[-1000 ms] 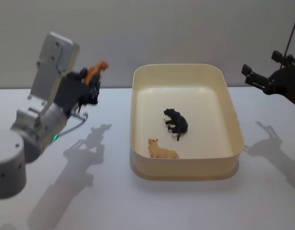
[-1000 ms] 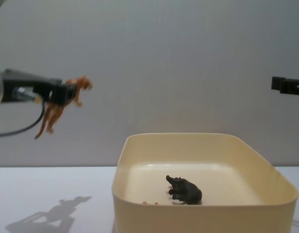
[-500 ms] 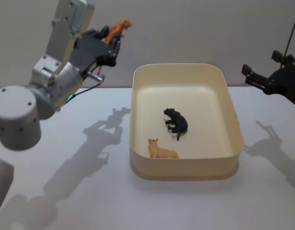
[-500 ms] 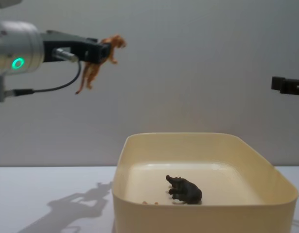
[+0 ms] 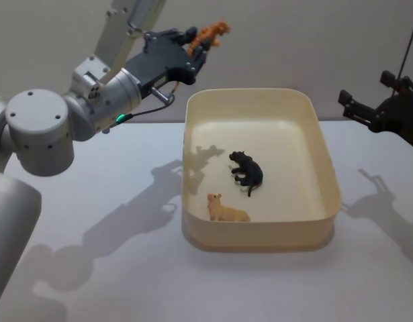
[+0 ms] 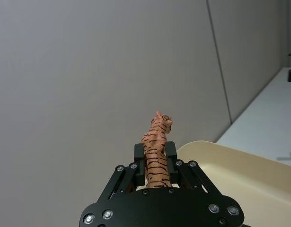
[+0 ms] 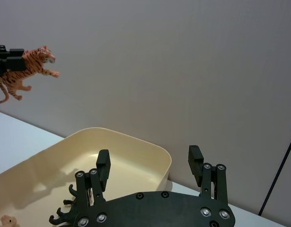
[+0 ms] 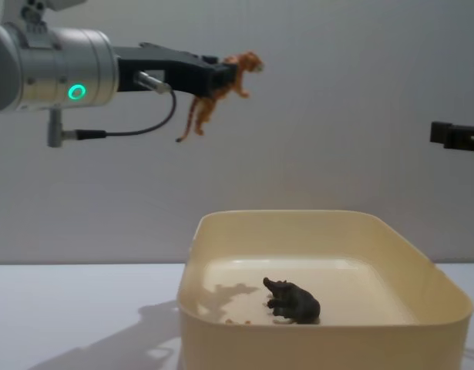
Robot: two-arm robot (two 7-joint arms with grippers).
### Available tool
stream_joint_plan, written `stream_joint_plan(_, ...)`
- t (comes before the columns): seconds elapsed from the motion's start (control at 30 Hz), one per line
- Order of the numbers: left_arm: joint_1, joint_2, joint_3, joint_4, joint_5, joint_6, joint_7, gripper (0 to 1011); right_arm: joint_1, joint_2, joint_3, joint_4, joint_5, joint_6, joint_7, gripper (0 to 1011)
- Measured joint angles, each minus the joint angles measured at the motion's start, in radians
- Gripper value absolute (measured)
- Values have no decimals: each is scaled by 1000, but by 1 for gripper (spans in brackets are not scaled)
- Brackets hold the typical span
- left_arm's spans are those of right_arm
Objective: Pick up the toy alternately with two hands and place it into the central storage box.
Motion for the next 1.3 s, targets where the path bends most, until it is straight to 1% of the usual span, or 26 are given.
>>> stream_joint_plan(0.2,-43,-18,12,63,33,-29,-116,240,0,0,0,0,0,0,0,1001)
stream_joint_plan(0.27,-53,-21,15,78,44,-37,-143,240,0,0,0,0,0,0,0,1001)
stream_joint_plan(0.3,-64,-26,20,96,58,-47,-172,240,0,0,0,0,0,0,0,1001)
stream_joint_plan(0.4,-79,-32,26,119,75,-62,-207,240,0,0,0,0,0,0,0,1001)
stream_joint_plan(0.43,-89,-37,31,136,90,-75,-230,240,0,0,0,0,0,0,0,1001)
stream_joint_plan(0.6,-118,-52,45,189,126,-119,-279,240,0,0,0,0,0,0,0,1001)
stream_joint_plan(0.7,-127,-57,50,206,137,-134,-294,243,0,0,0,0,0,0,0,1001)
stream_joint_plan(0.8,-140,-64,57,229,152,-153,-314,341,0,0,0,0,0,0,0,1001)
stream_joint_plan(0.83,-140,-64,57,229,152,-153,-314,341,0,0,0,0,0,0,0,1001)
stream_joint_plan(0.9,-145,-68,60,241,160,-163,-323,400,0,0,0,0,0,0,0,1001)
stream_joint_plan(0.93,-149,-70,61,247,165,-169,-328,458,0,0,0,0,0,0,0,1001)
stream_joint_plan(1.0,-152,-72,63,253,168,-174,-333,497,0,0,0,0,0,0,0,1001)
stream_joint_plan(1.03,-154,-73,64,257,171,-177,-337,553,0,0,0,0,0,0,0,1001)
stream_joint_plan(1.1,-157,-74,66,262,174,-181,-340,595,0,0,0,0,0,0,0,1001)
stream_joint_plan(1.2,-161,-76,67,269,179,-187,-346,717,0,0,0,0,0,0,0,1001)
stream_joint_plan(1.3,-164,-78,69,275,183,-192,-351,793,0,0,0,0,0,0,0,1001)
